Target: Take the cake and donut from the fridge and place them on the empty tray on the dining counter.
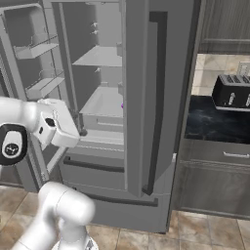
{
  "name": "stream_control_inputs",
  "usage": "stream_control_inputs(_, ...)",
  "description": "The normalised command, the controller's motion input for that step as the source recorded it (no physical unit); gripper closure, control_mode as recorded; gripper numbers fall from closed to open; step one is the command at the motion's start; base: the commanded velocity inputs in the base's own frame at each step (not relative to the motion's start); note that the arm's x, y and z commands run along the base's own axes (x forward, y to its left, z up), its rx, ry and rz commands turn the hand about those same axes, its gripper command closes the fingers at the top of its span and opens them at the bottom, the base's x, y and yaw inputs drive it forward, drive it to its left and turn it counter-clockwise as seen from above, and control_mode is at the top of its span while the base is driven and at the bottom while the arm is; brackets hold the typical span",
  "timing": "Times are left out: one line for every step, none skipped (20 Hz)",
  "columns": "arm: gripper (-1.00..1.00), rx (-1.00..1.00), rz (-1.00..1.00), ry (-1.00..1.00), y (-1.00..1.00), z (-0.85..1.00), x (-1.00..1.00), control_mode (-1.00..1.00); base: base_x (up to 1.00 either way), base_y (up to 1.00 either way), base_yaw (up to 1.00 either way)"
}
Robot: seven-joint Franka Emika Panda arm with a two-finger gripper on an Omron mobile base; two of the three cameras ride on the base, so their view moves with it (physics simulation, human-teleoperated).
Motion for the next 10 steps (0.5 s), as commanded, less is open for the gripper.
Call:
stream_control_inputs(-1.0,0.05,0.0,-0.03,-0.55,-0.1,0.09,-1.0,0.0,0.0,0.0)
stream_control_inputs(-1.0,0.06,0.0,0.0,-0.51,-0.09,0.18,-1.0,0.0,0.0,0.0)
stream_control_inputs(-1.0,0.0,0.03,0.0,-0.16,-0.09,0.28,-1.0,0.0,0.0,0.0)
stream_control_inputs(-1.0,0.0,0.05,-0.04,-0.15,-0.11,0.29,-1.0,0.0,0.0,0.0)
stream_control_inputs(-1.0,0.0,0.02,-0.05,-0.16,-0.19,0.29,-1.0,0.0,0.0,0.0)
stream_control_inputs(-1.0,0.0,0.0,-0.08,0.0,-0.29,0.32,-1.0,0.0,0.0,0.0)
stream_control_inputs(-1.0,0.0,0.0,-0.09,0.0,-0.31,0.34,-1.0,0.0,0.0,0.0)
stream_control_inputs(-1.0,-0.01,0.0,-0.1,0.0,-0.29,0.32,-1.0,0.0,0.0,0.0)
stream_control_inputs(-1.0,-0.01,0.0,-0.1,0.0,-0.26,0.36,-1.0,0.0,0.0,0.0)
stream_control_inputs(-1.0,0.0,0.0,-0.1,0.0,-0.25,0.39,-1.0,0.0,0.0,0.0)
